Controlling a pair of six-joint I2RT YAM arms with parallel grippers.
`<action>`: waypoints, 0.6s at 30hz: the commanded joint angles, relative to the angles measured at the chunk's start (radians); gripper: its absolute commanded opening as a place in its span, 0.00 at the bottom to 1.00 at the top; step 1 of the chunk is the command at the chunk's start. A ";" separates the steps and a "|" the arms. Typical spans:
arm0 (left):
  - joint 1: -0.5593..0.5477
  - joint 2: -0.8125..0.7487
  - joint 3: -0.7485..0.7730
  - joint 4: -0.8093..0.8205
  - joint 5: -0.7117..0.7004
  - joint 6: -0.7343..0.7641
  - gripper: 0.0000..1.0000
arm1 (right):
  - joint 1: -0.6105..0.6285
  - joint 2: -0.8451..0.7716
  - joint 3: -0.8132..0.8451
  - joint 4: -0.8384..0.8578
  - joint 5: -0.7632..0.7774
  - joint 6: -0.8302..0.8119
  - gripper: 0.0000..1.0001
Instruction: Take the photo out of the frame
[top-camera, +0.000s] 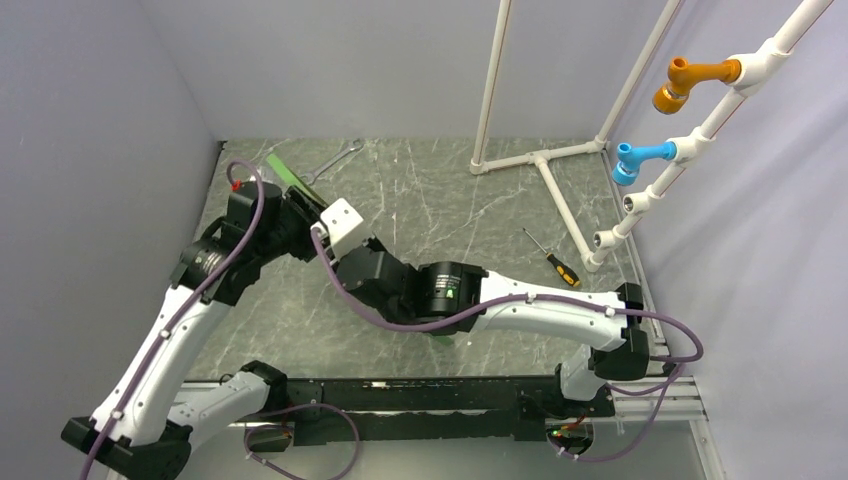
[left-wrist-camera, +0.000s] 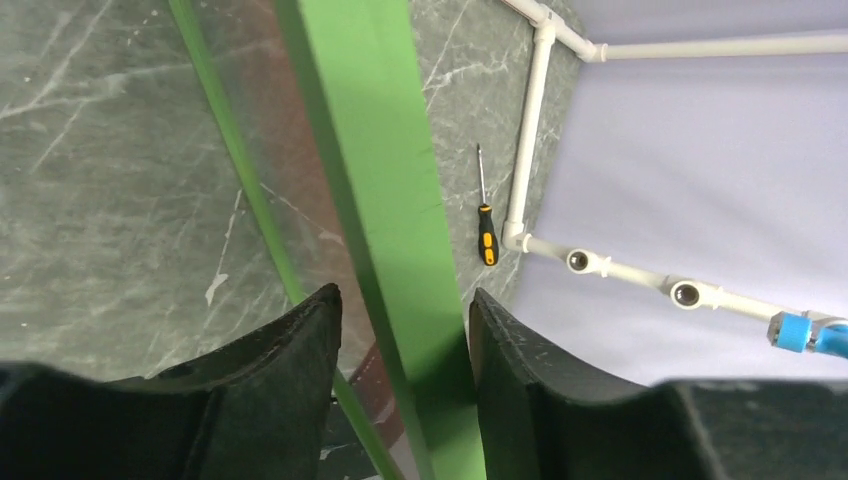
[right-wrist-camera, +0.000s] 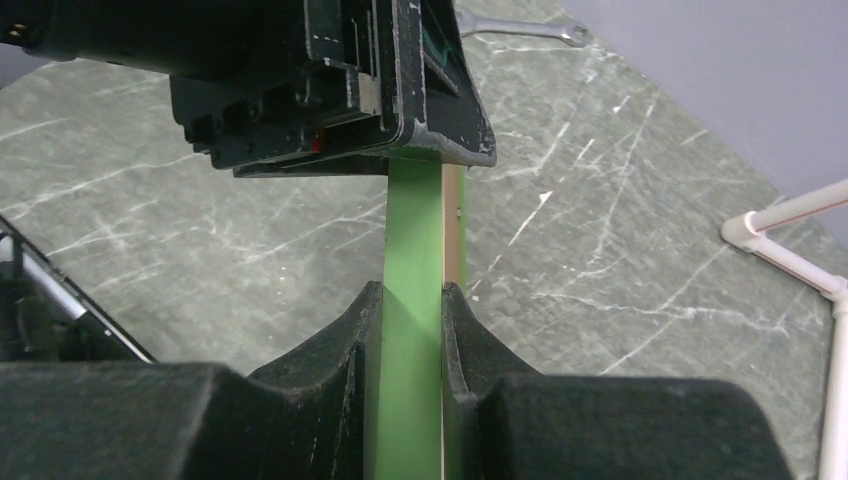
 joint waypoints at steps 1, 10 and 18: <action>-0.002 -0.060 -0.088 -0.001 -0.070 0.060 0.51 | 0.023 0.040 -0.045 -0.107 -0.035 0.064 0.00; 0.000 -0.165 -0.255 0.088 -0.026 0.270 0.24 | 0.038 0.041 -0.077 -0.106 -0.166 0.125 0.31; 0.029 -0.239 -0.438 0.162 0.096 0.527 0.00 | 0.036 -0.183 -0.231 0.021 -0.314 0.135 0.85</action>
